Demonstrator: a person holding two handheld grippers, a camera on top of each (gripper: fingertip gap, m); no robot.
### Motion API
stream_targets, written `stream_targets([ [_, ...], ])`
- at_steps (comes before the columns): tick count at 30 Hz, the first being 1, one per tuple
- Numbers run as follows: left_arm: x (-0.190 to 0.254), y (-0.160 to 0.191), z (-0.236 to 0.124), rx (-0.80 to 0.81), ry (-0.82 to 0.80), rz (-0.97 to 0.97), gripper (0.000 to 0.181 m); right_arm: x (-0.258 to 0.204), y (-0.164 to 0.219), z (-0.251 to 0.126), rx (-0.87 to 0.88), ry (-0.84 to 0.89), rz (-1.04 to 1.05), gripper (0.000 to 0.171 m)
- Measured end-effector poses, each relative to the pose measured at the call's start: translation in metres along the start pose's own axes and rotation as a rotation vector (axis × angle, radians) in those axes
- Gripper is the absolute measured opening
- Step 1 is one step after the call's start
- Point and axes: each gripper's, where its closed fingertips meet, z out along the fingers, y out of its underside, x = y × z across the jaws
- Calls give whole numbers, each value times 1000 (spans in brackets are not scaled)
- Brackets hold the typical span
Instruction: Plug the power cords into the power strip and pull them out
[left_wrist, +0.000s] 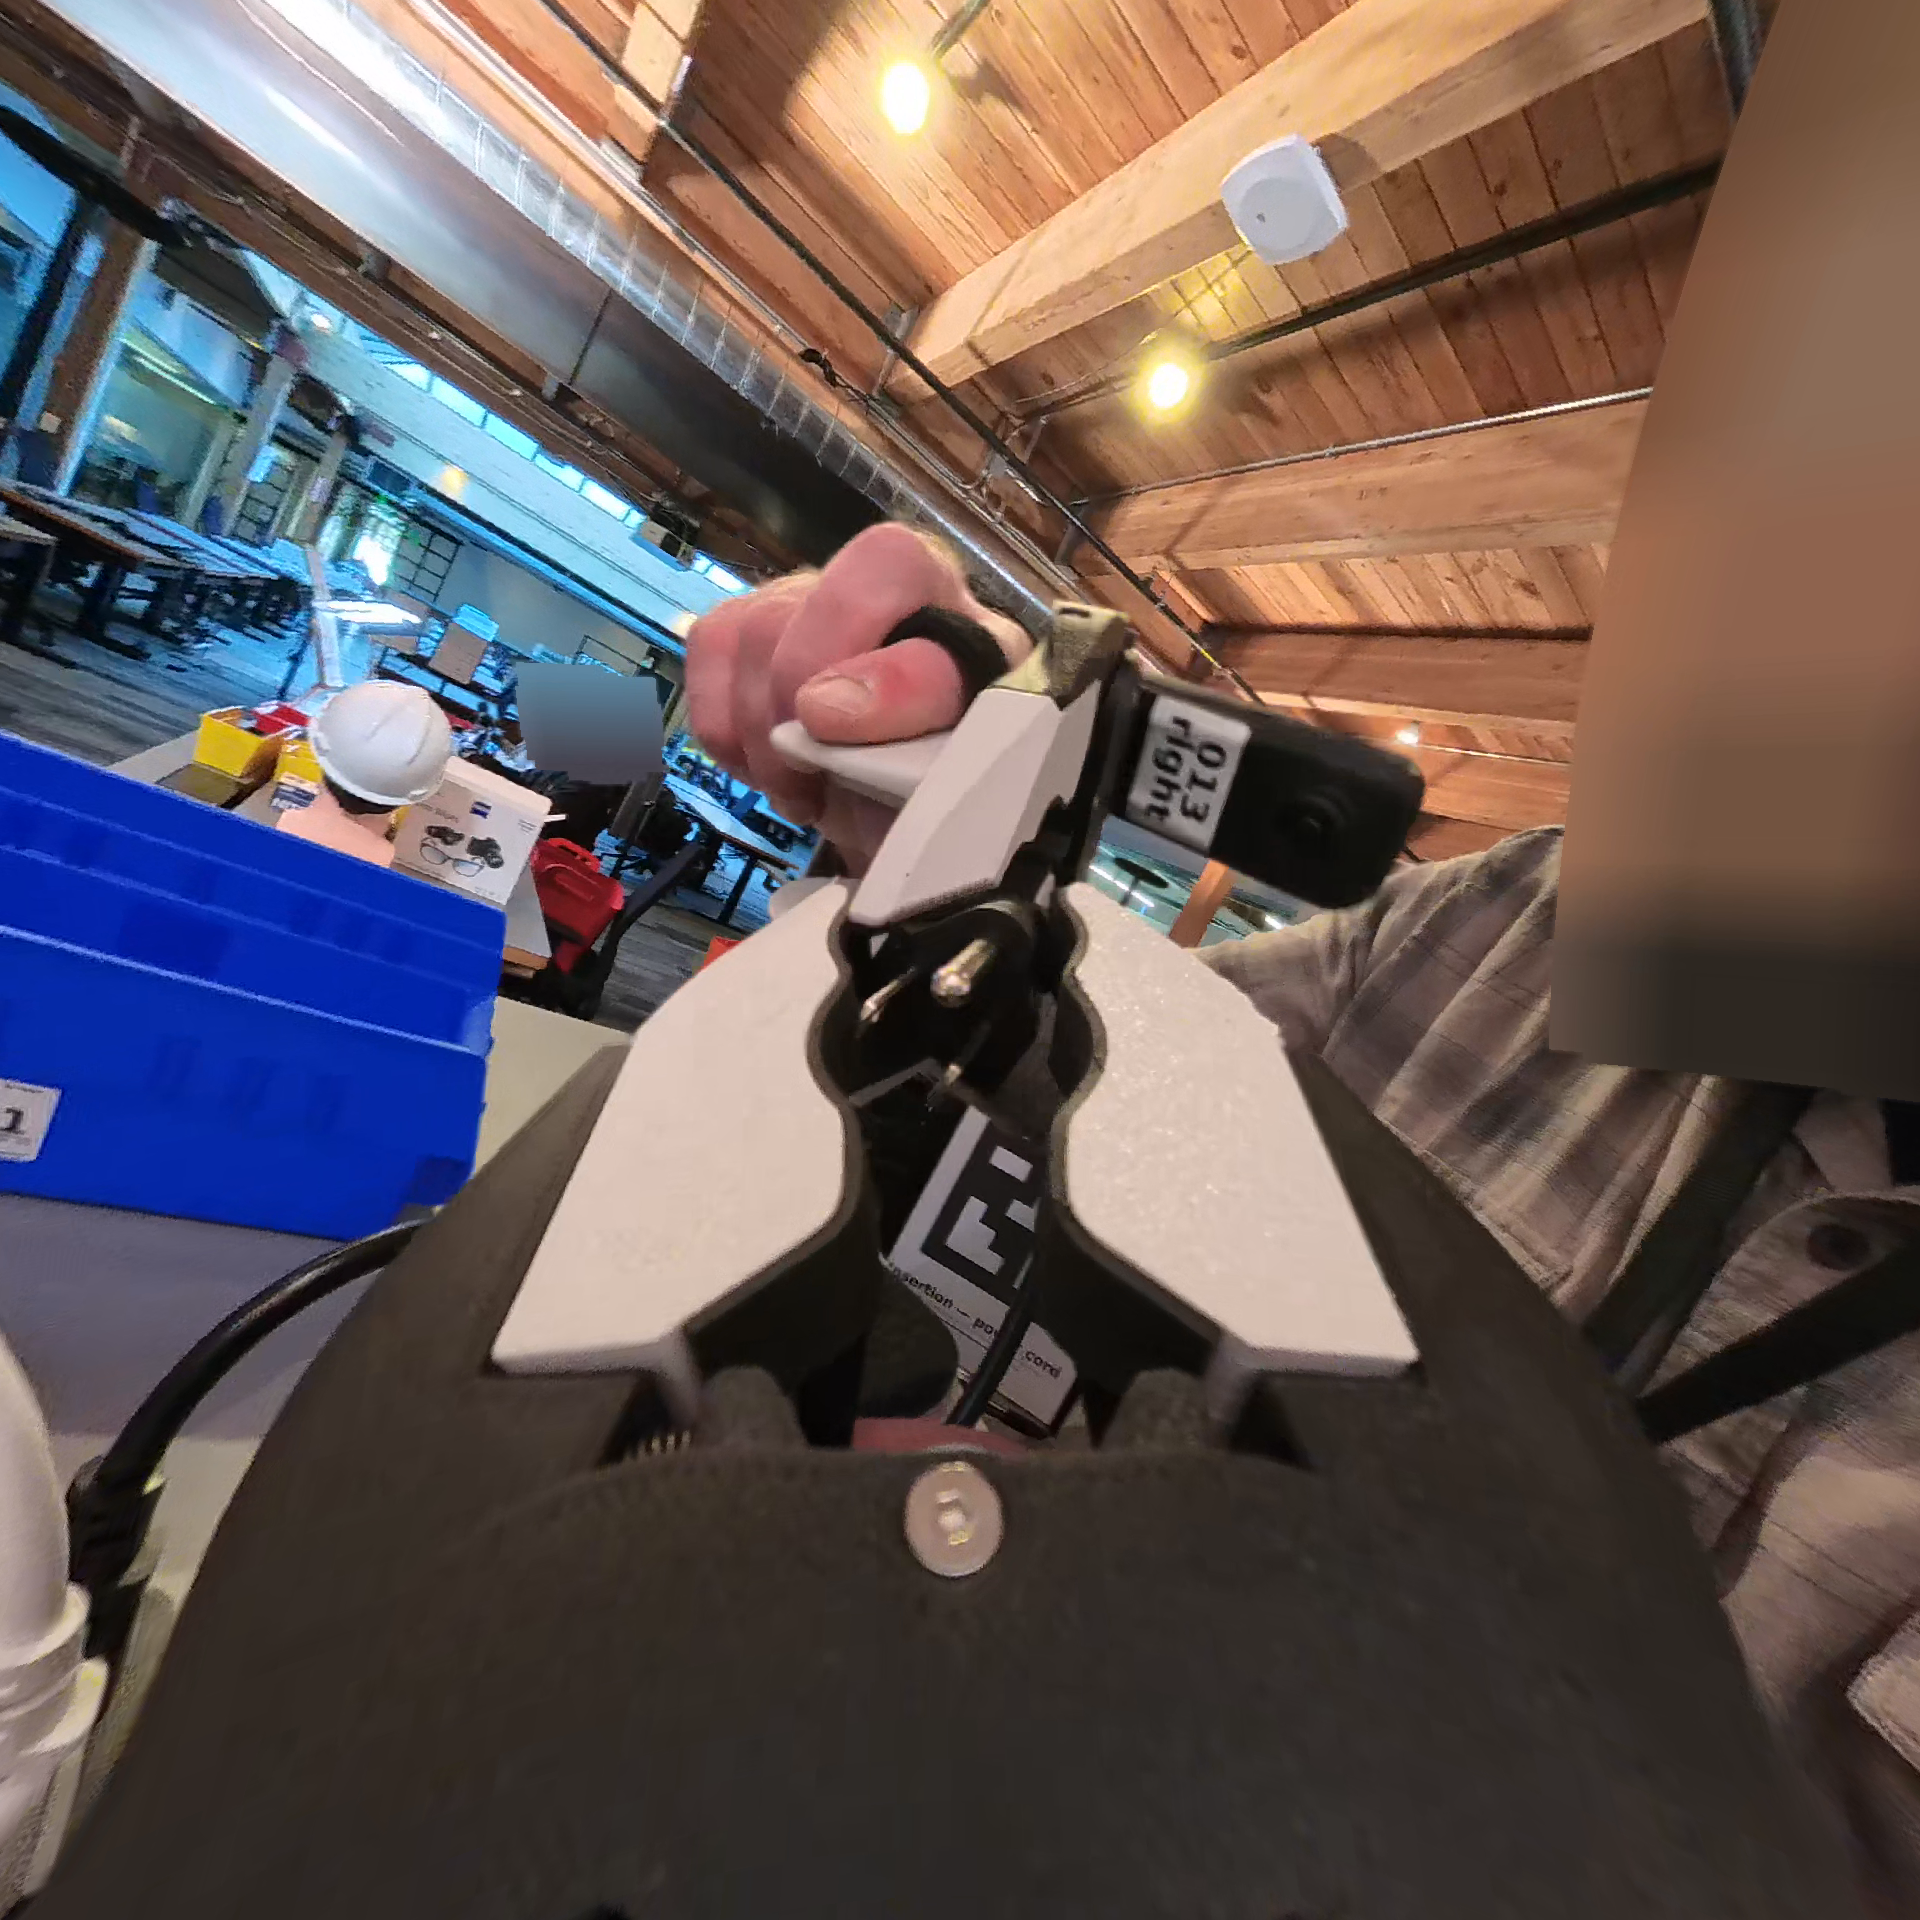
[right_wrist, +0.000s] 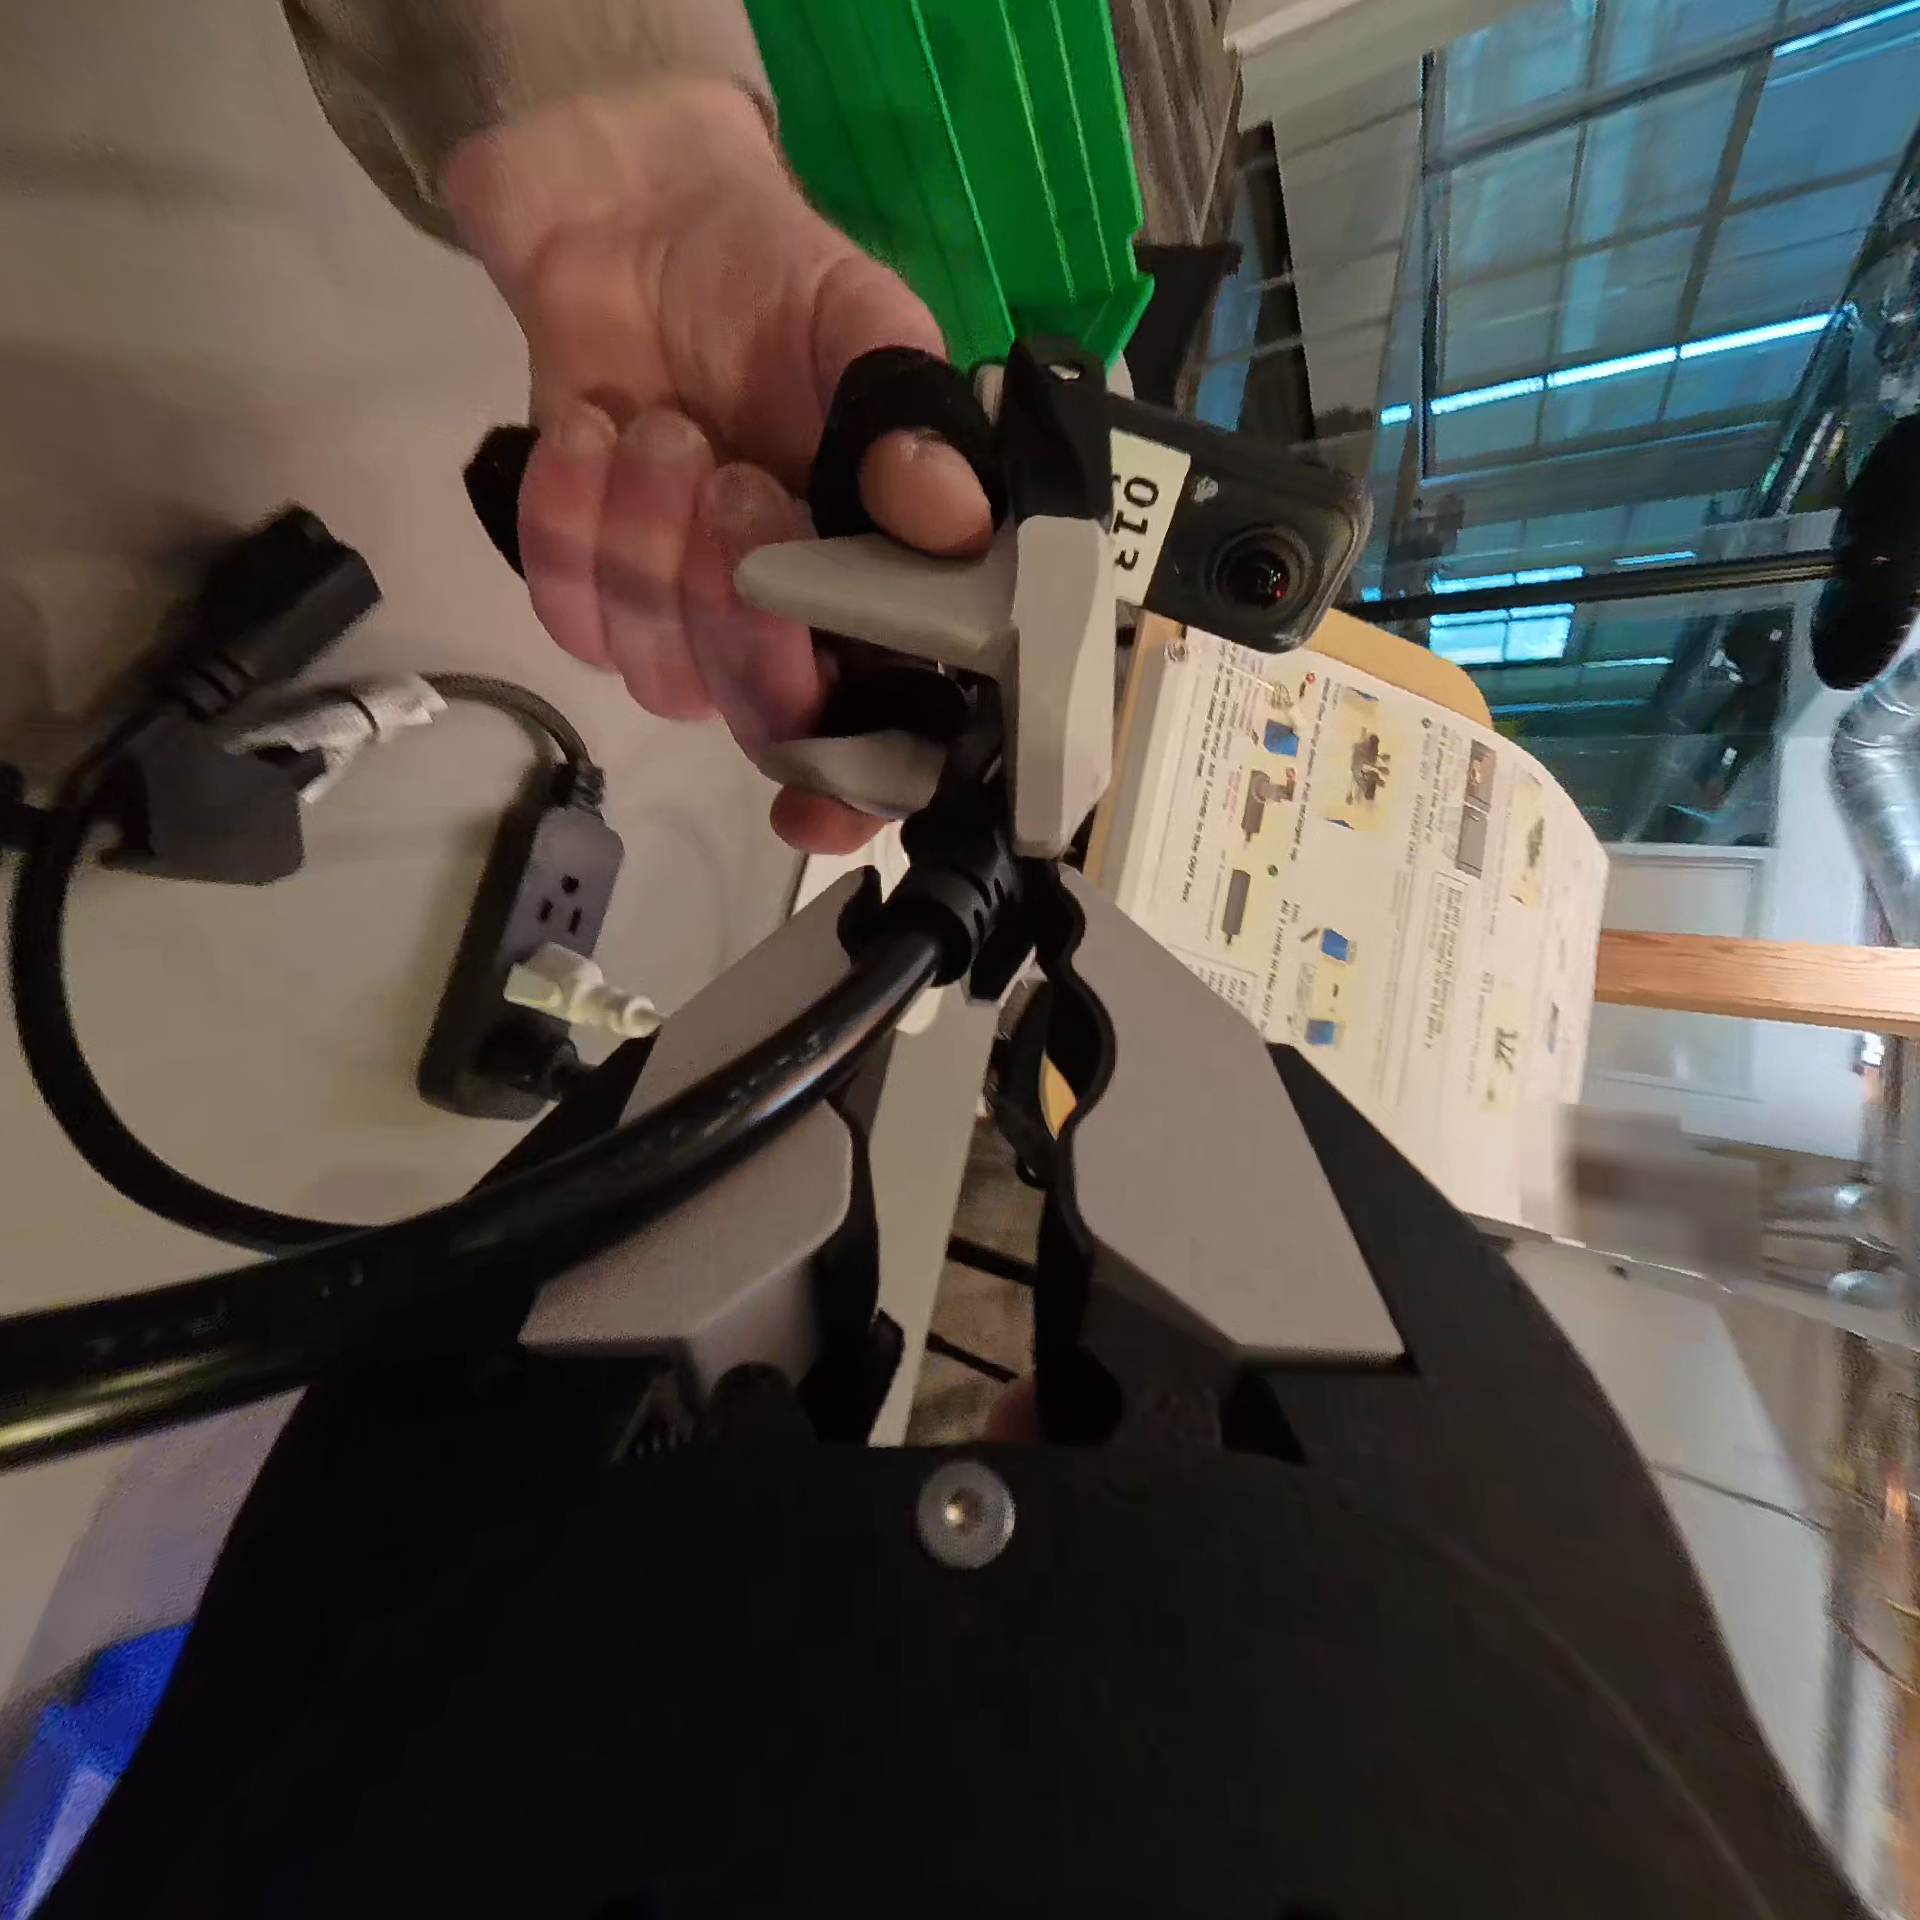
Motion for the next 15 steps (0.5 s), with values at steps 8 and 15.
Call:
stream_targets([
  [8,-38,-12,-29,90,-116,-62,28,-16,37,-6,-108,-14,108,27],
  [15,-51,-19,-39,116,-248,86,28,27,54,-67,47,97,832,38],
])
